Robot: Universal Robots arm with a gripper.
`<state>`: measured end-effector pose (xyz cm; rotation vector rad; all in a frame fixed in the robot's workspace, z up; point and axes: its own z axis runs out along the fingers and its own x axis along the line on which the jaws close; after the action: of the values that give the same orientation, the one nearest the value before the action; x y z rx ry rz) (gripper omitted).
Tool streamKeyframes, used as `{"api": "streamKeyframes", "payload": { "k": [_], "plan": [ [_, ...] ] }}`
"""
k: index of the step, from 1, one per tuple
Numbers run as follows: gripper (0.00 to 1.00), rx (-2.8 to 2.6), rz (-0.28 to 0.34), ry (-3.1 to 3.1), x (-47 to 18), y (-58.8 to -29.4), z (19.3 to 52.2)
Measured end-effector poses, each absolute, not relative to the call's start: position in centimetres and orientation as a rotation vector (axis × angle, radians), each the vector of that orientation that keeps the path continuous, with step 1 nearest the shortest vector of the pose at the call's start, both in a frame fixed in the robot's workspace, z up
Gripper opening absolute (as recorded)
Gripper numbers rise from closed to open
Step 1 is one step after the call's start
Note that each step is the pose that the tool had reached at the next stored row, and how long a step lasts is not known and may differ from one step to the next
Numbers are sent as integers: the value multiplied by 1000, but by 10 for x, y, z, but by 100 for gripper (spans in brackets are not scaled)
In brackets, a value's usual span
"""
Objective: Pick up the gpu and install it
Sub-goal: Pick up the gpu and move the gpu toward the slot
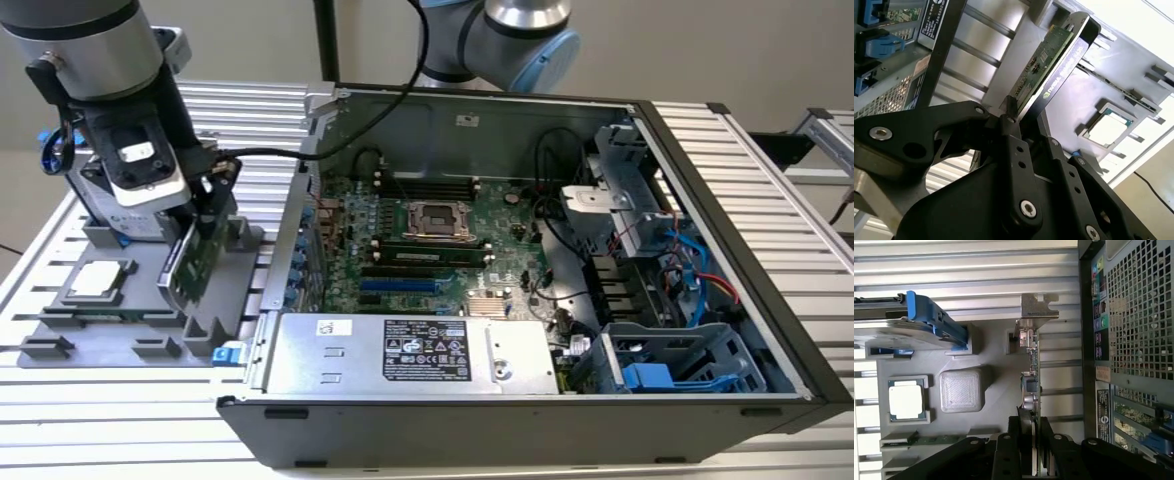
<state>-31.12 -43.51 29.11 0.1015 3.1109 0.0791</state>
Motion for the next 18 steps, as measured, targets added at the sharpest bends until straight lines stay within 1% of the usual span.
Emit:
{"api": "streamKeyframes", "payload": {
  "k": [18],
  "plan": [
    [0, 101, 79, 3111, -311, -435, 306]
  ]
}}
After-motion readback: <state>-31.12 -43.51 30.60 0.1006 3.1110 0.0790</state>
